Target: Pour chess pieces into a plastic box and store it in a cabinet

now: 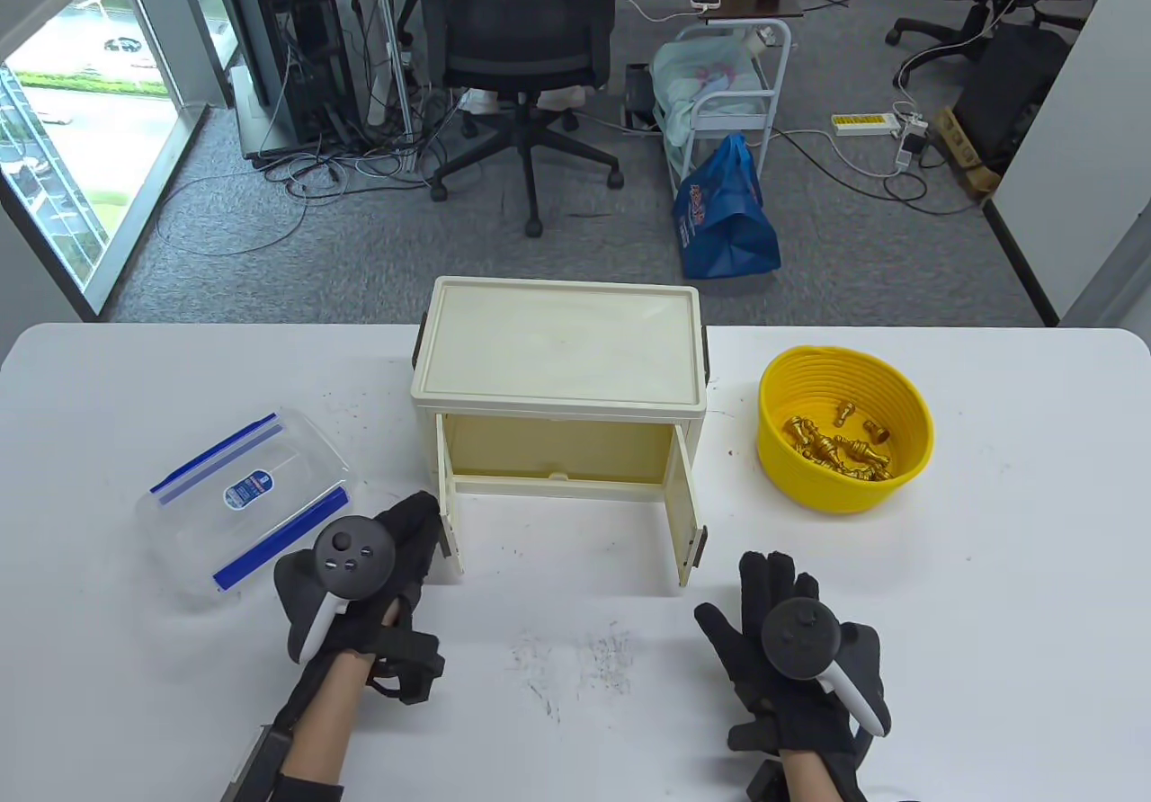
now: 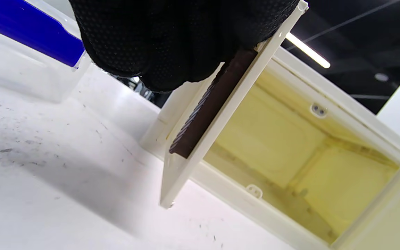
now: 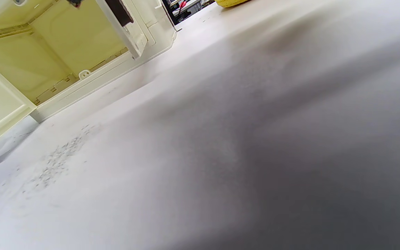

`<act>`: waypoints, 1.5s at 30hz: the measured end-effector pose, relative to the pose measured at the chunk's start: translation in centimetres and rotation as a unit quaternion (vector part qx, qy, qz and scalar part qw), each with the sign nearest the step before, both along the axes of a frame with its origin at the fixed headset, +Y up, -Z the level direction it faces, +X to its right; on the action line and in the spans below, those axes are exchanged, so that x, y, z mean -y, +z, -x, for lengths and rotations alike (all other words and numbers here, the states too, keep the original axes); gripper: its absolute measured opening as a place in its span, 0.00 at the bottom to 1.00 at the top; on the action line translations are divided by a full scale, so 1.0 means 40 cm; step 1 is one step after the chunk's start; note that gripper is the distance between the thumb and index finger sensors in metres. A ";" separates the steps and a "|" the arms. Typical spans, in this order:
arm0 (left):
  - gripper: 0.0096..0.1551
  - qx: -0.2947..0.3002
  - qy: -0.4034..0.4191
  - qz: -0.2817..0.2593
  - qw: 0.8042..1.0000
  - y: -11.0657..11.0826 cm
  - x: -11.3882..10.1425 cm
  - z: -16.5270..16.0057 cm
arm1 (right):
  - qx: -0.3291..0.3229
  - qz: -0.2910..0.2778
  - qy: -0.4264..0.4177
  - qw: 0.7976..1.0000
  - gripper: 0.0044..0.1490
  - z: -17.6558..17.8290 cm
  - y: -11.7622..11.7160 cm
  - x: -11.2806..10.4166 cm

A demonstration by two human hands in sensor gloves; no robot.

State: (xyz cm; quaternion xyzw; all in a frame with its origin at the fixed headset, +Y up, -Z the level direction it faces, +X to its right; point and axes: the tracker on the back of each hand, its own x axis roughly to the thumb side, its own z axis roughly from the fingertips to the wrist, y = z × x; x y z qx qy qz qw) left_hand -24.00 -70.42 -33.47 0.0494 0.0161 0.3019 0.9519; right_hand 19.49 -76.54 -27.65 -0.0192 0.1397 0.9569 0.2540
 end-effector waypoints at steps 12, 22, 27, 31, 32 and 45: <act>0.23 0.019 0.017 0.009 1.000 -0.017 0.014 0.093 | 0.005 0.005 0.005 1.000 0.54 -0.001 0.001 -0.001; 0.25 0.026 0.013 0.005 1.000 -0.015 0.018 0.123 | 0.007 0.001 0.009 1.000 0.54 -0.001 0.003 -0.004; 0.28 -0.006 -0.024 -0.003 1.000 -0.001 -0.025 0.167 | 0.000 0.001 -0.001 1.000 0.55 -0.002 0.003 -0.004; 0.31 -0.053 -0.095 -0.015 0.994 -0.010 -0.088 0.223 | 0.000 0.000 -0.006 1.000 0.55 -0.003 0.003 -0.004; 0.31 -0.070 -0.111 -0.010 0.991 -0.018 -0.104 0.236 | 0.001 -0.001 -0.007 1.000 0.55 -0.004 0.003 -0.004; 0.51 -0.160 -0.233 0.220 0.934 -0.226 -0.058 0.401 | 0.012 0.009 -0.023 1.000 0.56 -0.020 -0.002 -0.001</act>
